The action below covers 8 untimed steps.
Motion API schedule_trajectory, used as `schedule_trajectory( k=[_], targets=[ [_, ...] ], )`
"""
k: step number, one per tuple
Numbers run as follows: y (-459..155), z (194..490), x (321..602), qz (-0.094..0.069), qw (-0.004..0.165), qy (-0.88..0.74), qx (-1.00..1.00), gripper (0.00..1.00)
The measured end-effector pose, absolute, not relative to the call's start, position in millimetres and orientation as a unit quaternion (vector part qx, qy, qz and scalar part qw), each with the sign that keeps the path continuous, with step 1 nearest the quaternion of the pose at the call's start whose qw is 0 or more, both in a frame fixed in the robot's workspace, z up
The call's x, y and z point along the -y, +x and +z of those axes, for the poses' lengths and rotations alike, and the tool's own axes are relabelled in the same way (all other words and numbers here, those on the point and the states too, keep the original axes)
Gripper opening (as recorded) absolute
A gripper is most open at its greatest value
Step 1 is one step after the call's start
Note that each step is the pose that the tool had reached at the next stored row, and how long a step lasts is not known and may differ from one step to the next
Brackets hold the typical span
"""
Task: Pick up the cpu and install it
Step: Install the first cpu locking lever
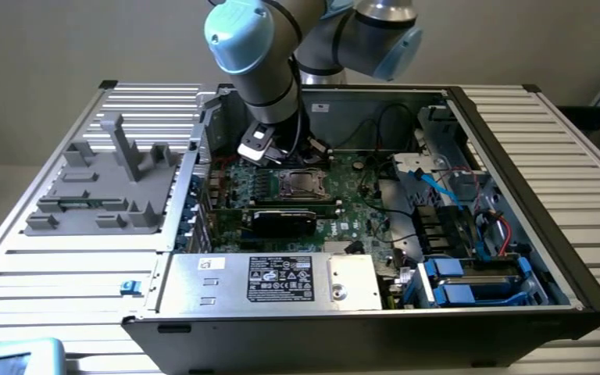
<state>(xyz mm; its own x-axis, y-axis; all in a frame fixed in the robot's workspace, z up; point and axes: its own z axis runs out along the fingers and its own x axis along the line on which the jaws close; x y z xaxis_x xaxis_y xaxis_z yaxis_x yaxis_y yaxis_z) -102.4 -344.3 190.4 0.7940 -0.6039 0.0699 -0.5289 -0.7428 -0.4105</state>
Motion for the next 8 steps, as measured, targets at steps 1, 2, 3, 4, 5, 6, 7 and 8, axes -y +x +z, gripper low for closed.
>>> schedule_trajectory(
  k=[1, 2, 3, 4, 5, 6, 7, 8],
  targets=[
    [-102.3, 190.6, 344.2, -0.099, 0.188, -0.928, -0.305, 0.11],
    [-102.3, 190.8, 344.2, -0.099, 0.188, -0.928, -0.305, 0.11],
    [-102.2, 191.1, 344.2, -0.098, 0.188, -0.928, -0.305, 0.11],
    [-102.3, 191.5, 344.2, -0.097, 0.188, -0.928, -0.306, 0.11],
    [-102.2, 192.1, 344.2, -0.096, 0.187, -0.929, -0.306, 0.11],
    [-102.3, 192.5, 344.3, -0.094, 0.187, -0.929, -0.306, 0.11],
    [-102.4, 192.6, 344.3, -0.094, 0.186, -0.929, -0.306, 0.11],
    [-102.4, 192.7, 344.3, -0.093, 0.186, -0.929, -0.306, 0.11]
  ],
)
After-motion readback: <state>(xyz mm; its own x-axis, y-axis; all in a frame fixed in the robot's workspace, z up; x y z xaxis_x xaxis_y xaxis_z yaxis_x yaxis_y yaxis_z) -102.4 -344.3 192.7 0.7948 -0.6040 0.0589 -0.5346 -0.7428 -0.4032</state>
